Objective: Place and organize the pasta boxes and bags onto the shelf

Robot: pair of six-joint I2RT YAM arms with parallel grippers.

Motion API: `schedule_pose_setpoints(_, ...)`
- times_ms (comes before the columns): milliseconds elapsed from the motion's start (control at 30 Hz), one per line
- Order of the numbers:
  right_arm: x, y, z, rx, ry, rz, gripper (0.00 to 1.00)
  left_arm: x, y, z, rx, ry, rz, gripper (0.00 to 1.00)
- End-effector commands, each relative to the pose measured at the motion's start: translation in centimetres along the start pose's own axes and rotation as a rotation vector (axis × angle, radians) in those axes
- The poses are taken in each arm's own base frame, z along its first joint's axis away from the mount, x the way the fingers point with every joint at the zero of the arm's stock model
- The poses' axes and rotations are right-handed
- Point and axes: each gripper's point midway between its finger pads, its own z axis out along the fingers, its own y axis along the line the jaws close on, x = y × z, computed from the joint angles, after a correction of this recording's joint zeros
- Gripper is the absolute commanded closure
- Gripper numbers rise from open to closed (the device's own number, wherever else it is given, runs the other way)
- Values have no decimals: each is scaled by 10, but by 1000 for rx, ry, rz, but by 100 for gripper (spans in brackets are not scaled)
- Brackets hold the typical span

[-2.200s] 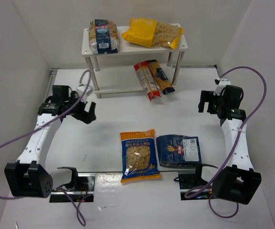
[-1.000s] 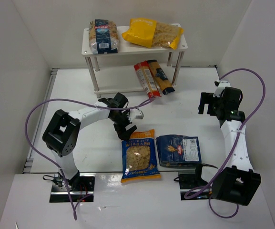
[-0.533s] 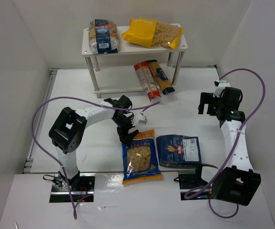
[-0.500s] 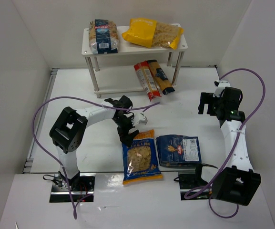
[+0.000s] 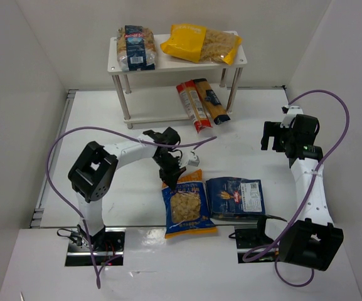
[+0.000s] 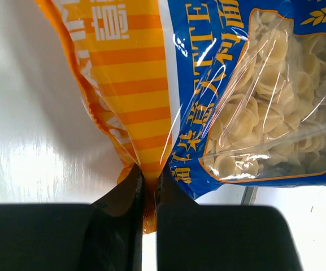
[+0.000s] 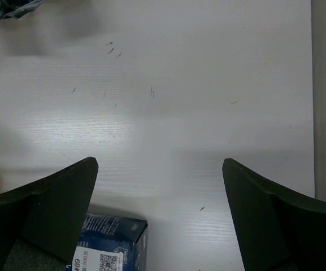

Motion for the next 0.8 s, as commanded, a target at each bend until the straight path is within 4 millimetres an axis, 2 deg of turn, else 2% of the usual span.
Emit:
schedule_pose_setpoints(0, -15, 1, -7, -6, -70, -20, 0, -3, 8, -15, -66, -25, 4, 100)
schedule_pose_setpoints(33, -15, 1, -7, -6, -70, -20, 0, -15, 5, -25, -94, -70, 18, 100)
schedule_pose_setpoints(167, -15, 2, -7, -15, -71, -20, 0, -28, 0, -54, -148, -149, 32, 100)
schedule_pose_setpoints(233, -16, 4, -7, -24, -72, -20, 0, -38, 1, -77, -199, -219, 40, 100)
schedule_pose_setpoints(300, -16, 4, -7, -24, -72, -20, 0, -41, -3, -96, -225, -273, 46, 100)
schedule_pose_setpoints(433, -16, 6, -7, -34, -73, -21, 0, -40, 8, -139, -307, -396, 0, 100)
schedule_pose_setpoints(533, -15, 8, -5, -54, -67, -29, 0, -39, 9, -159, -337, -451, -20, 100)
schedule_pose_setpoints(567, -13, 8, -3, -55, -58, -27, 0, -35, 15, -162, -351, -459, -34, 100)
schedule_pose_setpoints(633, -11, 19, -4, -116, -54, -36, 0, -35, 17, -174, -377, -499, -42, 100)
schedule_pose_setpoints(667, -8, 25, -2, -153, -41, -32, 0, -34, 16, -170, -364, -503, -54, 100)
schedule_pose_setpoints(700, -9, 31, -3, -196, -50, -61, 0, -35, 17, -177, -372, -526, -56, 100)
schedule_pose_setpoints(733, -8, 52, -8, -319, -56, -75, 0, -33, 19, -179, -380, -530, -65, 100)
schedule_pose_setpoints(767, -10, 63, -14, -390, -68, -99, 0, -35, 15, -182, -372, -542, -53, 100)
